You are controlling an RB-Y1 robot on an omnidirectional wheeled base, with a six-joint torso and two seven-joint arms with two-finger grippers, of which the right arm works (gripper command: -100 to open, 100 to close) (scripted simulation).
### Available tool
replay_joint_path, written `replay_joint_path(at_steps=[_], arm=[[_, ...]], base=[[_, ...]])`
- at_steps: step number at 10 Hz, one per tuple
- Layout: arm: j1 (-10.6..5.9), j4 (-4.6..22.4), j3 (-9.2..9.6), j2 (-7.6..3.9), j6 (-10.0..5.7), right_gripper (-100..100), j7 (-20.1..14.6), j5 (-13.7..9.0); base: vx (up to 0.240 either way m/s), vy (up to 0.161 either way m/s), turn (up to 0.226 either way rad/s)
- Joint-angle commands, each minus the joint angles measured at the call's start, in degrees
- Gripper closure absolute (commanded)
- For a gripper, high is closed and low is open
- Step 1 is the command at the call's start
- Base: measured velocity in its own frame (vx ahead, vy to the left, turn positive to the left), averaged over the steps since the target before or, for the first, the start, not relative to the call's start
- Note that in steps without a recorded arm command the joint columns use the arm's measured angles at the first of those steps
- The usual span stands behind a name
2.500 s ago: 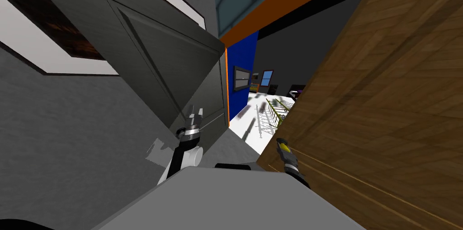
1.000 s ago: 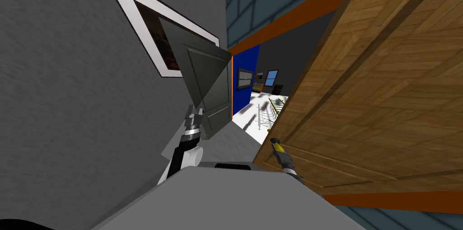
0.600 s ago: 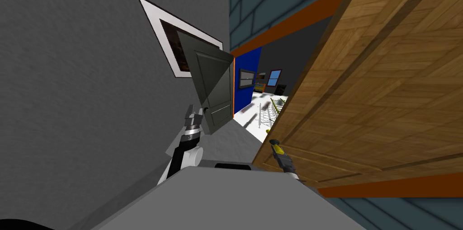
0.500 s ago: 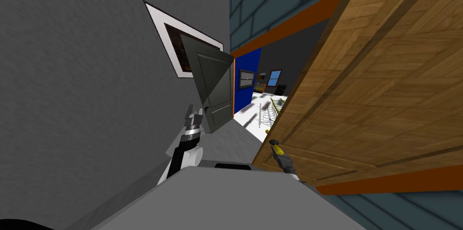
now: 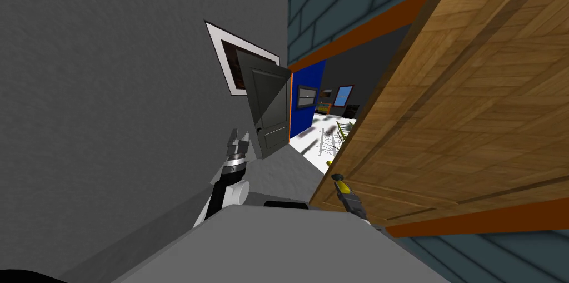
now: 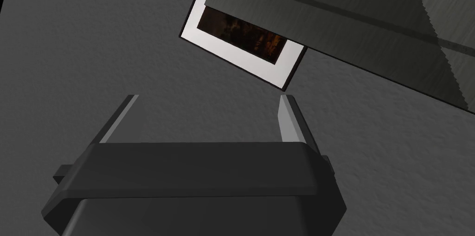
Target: Pull the door open
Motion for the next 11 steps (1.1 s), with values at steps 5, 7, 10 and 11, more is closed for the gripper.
replay_joint_path(at_steps=[5, 7, 10, 11], arm=[[1.17, 2.0, 2.64, -2.23, -4.4, 100, -3.3, 1.4], [1.3, 2.0, 3.04, -2.36, -4.28, 100, -3.5, 1.6], [1.16, 3.0, 3.67, -2.75, -5.5, 100, -4.3, 1.9], [1.09, 3.5, 3.96, -2.93, -6.07, 100, -4.7, 2.1]], base=[[-0.212, -0.036, 0.128], [-0.117, -0.01, 0.084], [-0.208, -0.043, 0.113], [-0.197, -0.069, 0.14]])
